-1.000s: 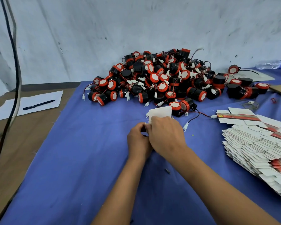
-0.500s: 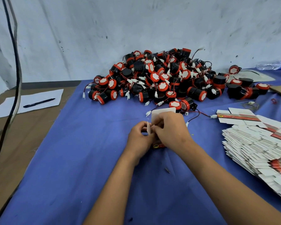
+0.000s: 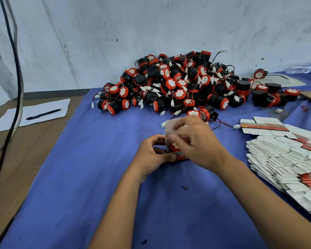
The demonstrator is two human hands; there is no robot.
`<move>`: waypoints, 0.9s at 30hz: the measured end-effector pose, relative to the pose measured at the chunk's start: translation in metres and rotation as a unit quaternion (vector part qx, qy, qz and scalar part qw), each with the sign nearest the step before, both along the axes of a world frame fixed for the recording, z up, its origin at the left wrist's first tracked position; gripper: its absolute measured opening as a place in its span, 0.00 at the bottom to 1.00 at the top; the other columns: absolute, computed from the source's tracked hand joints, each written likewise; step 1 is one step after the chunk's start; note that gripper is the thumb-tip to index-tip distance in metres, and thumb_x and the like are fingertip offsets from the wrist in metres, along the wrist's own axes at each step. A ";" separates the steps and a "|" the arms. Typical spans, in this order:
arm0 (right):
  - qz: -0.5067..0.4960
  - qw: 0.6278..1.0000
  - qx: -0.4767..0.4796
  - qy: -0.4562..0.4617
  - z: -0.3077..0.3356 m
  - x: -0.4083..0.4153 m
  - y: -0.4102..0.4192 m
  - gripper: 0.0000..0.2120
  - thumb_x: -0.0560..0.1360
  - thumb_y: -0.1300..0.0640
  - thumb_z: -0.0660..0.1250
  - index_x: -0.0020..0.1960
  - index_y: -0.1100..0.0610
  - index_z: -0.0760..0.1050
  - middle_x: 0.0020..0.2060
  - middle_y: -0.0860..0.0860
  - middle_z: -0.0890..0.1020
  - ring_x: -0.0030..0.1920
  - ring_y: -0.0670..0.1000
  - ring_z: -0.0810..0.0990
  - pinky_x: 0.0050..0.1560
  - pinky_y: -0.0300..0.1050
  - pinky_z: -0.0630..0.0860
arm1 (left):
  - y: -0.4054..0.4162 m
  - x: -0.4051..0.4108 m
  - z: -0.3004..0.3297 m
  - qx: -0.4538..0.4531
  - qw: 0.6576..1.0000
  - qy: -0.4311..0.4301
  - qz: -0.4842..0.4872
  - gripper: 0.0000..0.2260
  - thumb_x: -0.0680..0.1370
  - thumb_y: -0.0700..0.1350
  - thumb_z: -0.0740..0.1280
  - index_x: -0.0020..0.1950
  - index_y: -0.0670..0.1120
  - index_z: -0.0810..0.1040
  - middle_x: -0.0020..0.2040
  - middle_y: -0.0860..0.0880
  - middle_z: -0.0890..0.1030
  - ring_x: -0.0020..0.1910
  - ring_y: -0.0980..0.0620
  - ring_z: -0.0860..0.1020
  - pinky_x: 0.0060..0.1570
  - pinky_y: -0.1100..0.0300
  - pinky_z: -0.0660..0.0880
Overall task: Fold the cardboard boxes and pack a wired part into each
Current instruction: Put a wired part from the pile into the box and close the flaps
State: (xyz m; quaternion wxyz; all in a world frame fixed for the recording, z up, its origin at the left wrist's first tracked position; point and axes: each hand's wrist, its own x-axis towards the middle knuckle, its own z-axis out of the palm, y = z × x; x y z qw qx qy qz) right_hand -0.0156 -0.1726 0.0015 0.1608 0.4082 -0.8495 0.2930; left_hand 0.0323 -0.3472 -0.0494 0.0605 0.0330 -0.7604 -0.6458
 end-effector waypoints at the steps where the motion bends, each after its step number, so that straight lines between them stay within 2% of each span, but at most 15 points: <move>1: -0.062 0.990 -0.112 0.052 -0.005 -0.004 0.003 0.09 0.80 0.58 0.68 0.42 0.58 0.82 0.47 0.50 0.79 0.52 0.53 0.73 0.53 0.45 0.70 | -0.003 -0.001 0.000 -0.001 1.000 -0.001 0.007 0.21 0.69 0.33 0.80 0.59 0.47 0.83 0.54 0.49 0.86 0.46 0.50 0.84 0.51 0.55 0.82; 2: -0.129 0.969 -0.202 0.055 -0.011 -0.009 0.006 0.07 0.81 0.58 0.68 0.45 0.57 0.81 0.46 0.50 0.79 0.50 0.53 0.74 0.51 0.45 0.71 | -0.005 -0.001 -0.001 0.000 1.000 -0.003 0.008 0.21 0.70 0.32 0.80 0.59 0.48 0.83 0.54 0.50 0.86 0.48 0.47 0.85 0.53 0.54 0.82; 3: -0.172 0.950 -0.260 -0.007 -0.018 -0.014 0.008 0.06 0.81 0.56 0.67 0.48 0.54 0.81 0.46 0.49 0.79 0.48 0.52 0.76 0.49 0.46 0.73 | -0.006 0.000 -0.001 -0.002 1.000 -0.004 0.005 0.21 0.70 0.32 0.79 0.59 0.48 0.83 0.54 0.50 0.86 0.51 0.44 0.85 0.55 0.52 0.82; 4: -0.180 0.932 -0.286 -0.129 -0.025 -0.018 0.008 0.05 0.82 0.53 0.66 0.52 0.52 0.80 0.48 0.49 0.81 0.48 0.52 0.79 0.48 0.47 0.76 | -0.007 0.001 -0.002 -0.001 1.000 -0.004 0.003 0.21 0.71 0.32 0.79 0.59 0.49 0.83 0.55 0.50 0.86 0.54 0.41 0.84 0.57 0.51 0.83; 6: -0.139 0.875 -0.273 -0.375 -0.044 -0.022 0.004 0.08 0.80 0.46 0.68 0.54 0.49 0.81 0.48 0.48 0.84 0.49 0.51 0.84 0.47 0.48 0.81 | -0.007 0.001 -0.004 0.016 1.000 -0.005 -0.013 0.22 0.71 0.32 0.78 0.61 0.48 0.82 0.56 0.48 0.86 0.55 0.39 0.84 0.57 0.50 0.83; 7: -0.121 0.871 -0.251 -0.406 -0.052 -0.022 0.003 0.08 0.78 0.46 0.70 0.54 0.48 0.82 0.47 0.46 0.86 0.49 0.50 0.85 0.46 0.47 0.82 | -0.007 0.002 -0.004 0.040 0.999 -0.009 -0.030 0.22 0.71 0.33 0.78 0.62 0.48 0.82 0.57 0.48 0.86 0.53 0.40 0.84 0.55 0.52 0.83; 9: -0.110 0.895 -0.235 -0.362 -0.059 -0.020 0.000 0.08 0.76 0.49 0.74 0.55 0.46 0.82 0.47 0.42 0.86 0.48 0.45 0.85 0.46 0.45 0.82 | -0.009 0.001 -0.002 0.139 0.988 -0.036 -0.057 0.21 0.72 0.39 0.75 0.65 0.46 0.82 0.57 0.47 0.85 0.49 0.47 0.82 0.45 0.59 0.80; 11: -0.075 0.904 -0.261 -0.330 -0.060 -0.016 -0.001 0.10 0.77 0.53 0.73 0.58 0.44 0.81 0.48 0.40 0.86 0.45 0.48 0.85 0.44 0.47 0.82 | -0.007 0.000 -0.002 0.218 0.973 -0.056 -0.043 0.17 0.76 0.43 0.74 0.65 0.44 0.82 0.55 0.45 0.84 0.46 0.51 0.79 0.38 0.63 0.75; 13: -0.028 0.909 -0.267 -0.319 -0.060 -0.015 0.000 0.11 0.80 0.55 0.70 0.59 0.41 0.80 0.45 0.42 0.86 0.38 0.58 0.81 0.42 0.53 0.82 | -0.003 -0.001 -0.005 0.189 0.981 -0.035 0.001 0.14 0.76 0.44 0.76 0.61 0.49 0.84 0.54 0.47 0.85 0.44 0.53 0.80 0.36 0.63 0.74; 14: -0.011 0.914 -0.260 -0.310 -0.061 -0.014 0.002 0.12 0.81 0.56 0.68 0.59 0.40 0.80 0.41 0.43 0.85 0.34 0.57 0.75 0.38 0.52 0.79 | 0.000 -0.001 -0.006 0.149 0.989 -0.018 0.009 0.15 0.73 0.46 0.78 0.59 0.52 0.84 0.54 0.48 0.85 0.44 0.53 0.81 0.35 0.63 0.73; 16: 0.012 0.918 -0.251 -0.307 -0.061 -0.015 0.005 0.14 0.83 0.57 0.65 0.56 0.37 0.81 0.36 0.42 0.81 0.33 0.49 0.70 0.34 0.39 0.73 | 0.002 0.001 -0.008 0.115 0.993 -0.003 -0.009 0.19 0.70 0.50 0.79 0.60 0.53 0.84 0.54 0.49 0.86 0.47 0.52 0.81 0.37 0.61 0.72; 18: 0.017 0.904 -0.257 -0.340 -0.058 -0.014 0.005 0.19 0.84 0.59 0.62 0.53 0.34 0.81 0.38 0.39 0.83 0.35 0.41 0.75 0.35 0.34 0.75 | 0.002 0.002 -0.004 0.179 0.984 -0.015 -0.017 0.16 0.76 0.53 0.75 0.62 0.49 0.84 0.53 0.46 0.84 0.46 0.50 0.79 0.39 0.60 0.73; 21: 0.019 0.883 -0.280 -0.376 -0.056 -0.015 0.006 0.28 0.85 0.65 0.56 0.49 0.34 0.83 0.38 0.35 0.83 0.35 0.34 0.78 0.33 0.28 0.73 | 0.004 0.000 -0.002 0.242 0.969 -0.036 0.047 0.10 0.84 0.48 0.65 0.55 0.47 0.85 0.47 0.46 0.85 0.37 0.53 0.80 0.31 0.64 0.74; 24: 0.010 0.879 -0.287 -0.380 -0.058 -0.015 0.006 0.25 0.85 0.65 0.53 0.53 0.38 0.82 0.37 0.41 0.83 0.31 0.42 0.75 0.28 0.36 0.72 | 0.009 -0.001 -0.004 0.184 0.981 -0.021 0.058 0.10 0.85 0.47 0.65 0.52 0.51 0.87 0.43 0.50 0.85 0.30 0.58 0.77 0.25 0.66 0.68; 27: -0.031 0.882 -0.286 -0.373 -0.059 -0.018 0.004 0.13 0.85 0.57 0.58 0.59 0.42 0.77 0.43 0.49 0.84 0.29 0.48 0.74 0.23 0.44 0.71 | 0.007 0.000 -0.005 0.147 0.988 -0.010 0.042 0.08 0.83 0.48 0.67 0.52 0.53 0.87 0.39 0.52 0.84 0.28 0.59 0.75 0.25 0.66 0.67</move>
